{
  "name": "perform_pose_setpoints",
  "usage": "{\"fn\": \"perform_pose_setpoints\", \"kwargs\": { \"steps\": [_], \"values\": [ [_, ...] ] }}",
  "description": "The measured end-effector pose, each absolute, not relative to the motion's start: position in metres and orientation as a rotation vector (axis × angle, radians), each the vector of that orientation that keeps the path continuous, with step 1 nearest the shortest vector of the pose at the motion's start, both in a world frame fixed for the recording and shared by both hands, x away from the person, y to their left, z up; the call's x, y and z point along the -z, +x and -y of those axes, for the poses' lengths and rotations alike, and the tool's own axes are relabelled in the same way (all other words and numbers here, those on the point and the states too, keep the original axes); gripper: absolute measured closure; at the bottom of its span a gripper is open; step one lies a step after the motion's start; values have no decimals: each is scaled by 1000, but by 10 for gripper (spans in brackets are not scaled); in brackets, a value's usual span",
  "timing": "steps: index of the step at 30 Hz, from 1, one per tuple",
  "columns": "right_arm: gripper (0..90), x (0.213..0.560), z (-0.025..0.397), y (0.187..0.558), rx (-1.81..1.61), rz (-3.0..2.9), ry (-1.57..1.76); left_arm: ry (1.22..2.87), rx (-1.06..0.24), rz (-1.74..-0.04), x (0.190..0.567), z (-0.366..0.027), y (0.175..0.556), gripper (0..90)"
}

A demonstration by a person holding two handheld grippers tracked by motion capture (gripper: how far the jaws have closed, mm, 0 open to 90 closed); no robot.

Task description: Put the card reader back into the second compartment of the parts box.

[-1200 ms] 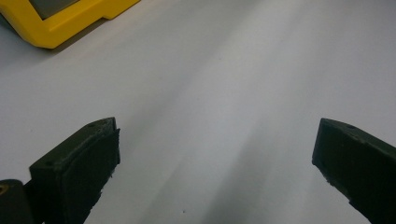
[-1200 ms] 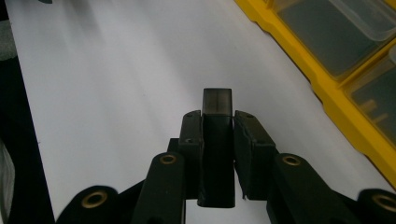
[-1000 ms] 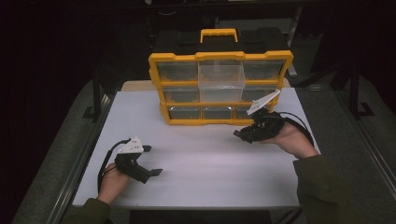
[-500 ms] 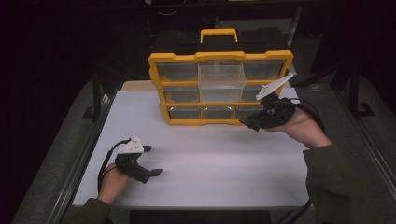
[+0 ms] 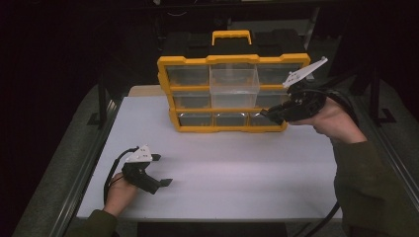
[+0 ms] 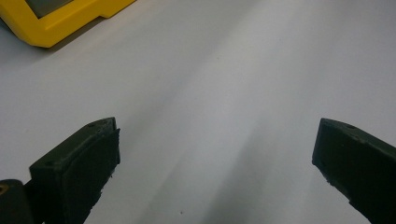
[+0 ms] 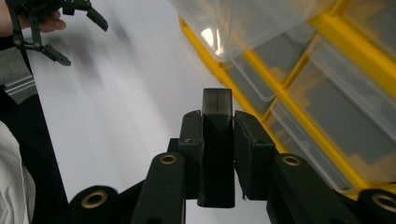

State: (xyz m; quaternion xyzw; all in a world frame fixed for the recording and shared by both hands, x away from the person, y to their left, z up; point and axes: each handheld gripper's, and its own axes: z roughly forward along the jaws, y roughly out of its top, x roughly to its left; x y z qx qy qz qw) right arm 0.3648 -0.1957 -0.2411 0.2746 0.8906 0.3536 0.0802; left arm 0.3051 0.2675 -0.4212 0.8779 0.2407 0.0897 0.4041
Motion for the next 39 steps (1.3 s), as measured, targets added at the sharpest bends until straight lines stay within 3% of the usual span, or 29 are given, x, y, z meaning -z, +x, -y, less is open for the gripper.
{"fn": "perform_pose_setpoints", "kwargs": {
  "steps": [25, 39],
  "values": [
    [725, 147, 186, 381, -1117, -2568, 742, 2216, -214, -610, 422, -267, 305, 4],
    [725, 140, 133, 413, -1148, -2630, 678, 2214, -209, -614, 422, -267, 305, 4]
  ]
}}
